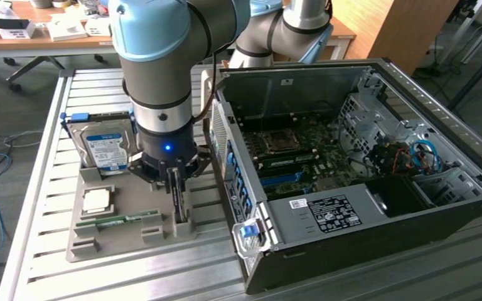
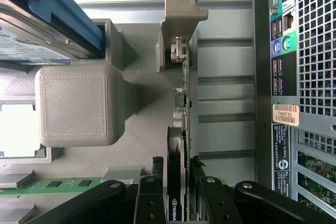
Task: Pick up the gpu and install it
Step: 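Pick up the gpu and move the gpu toward the slot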
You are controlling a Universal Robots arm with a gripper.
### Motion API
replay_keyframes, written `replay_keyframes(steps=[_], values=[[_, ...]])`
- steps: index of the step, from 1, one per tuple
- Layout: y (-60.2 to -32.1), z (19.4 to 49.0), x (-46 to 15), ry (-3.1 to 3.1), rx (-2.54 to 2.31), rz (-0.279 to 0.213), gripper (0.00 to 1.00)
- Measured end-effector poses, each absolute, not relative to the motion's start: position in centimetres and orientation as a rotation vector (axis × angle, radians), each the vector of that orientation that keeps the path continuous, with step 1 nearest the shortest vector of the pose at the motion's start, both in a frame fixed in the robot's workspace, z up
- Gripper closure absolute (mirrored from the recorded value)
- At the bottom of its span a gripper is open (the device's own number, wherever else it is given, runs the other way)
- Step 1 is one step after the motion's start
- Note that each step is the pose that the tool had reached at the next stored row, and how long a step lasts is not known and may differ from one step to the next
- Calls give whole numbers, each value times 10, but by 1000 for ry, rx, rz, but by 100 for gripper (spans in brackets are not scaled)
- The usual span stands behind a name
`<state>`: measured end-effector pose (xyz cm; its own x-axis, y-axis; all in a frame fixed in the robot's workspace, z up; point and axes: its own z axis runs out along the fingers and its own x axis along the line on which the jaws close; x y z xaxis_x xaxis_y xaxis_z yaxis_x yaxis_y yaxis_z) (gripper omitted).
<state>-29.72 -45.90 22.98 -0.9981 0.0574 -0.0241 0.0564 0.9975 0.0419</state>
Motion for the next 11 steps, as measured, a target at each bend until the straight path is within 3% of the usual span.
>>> replay_keyframes(steps=[11], values=[[-459,230,-297,3114,89,64,67]])
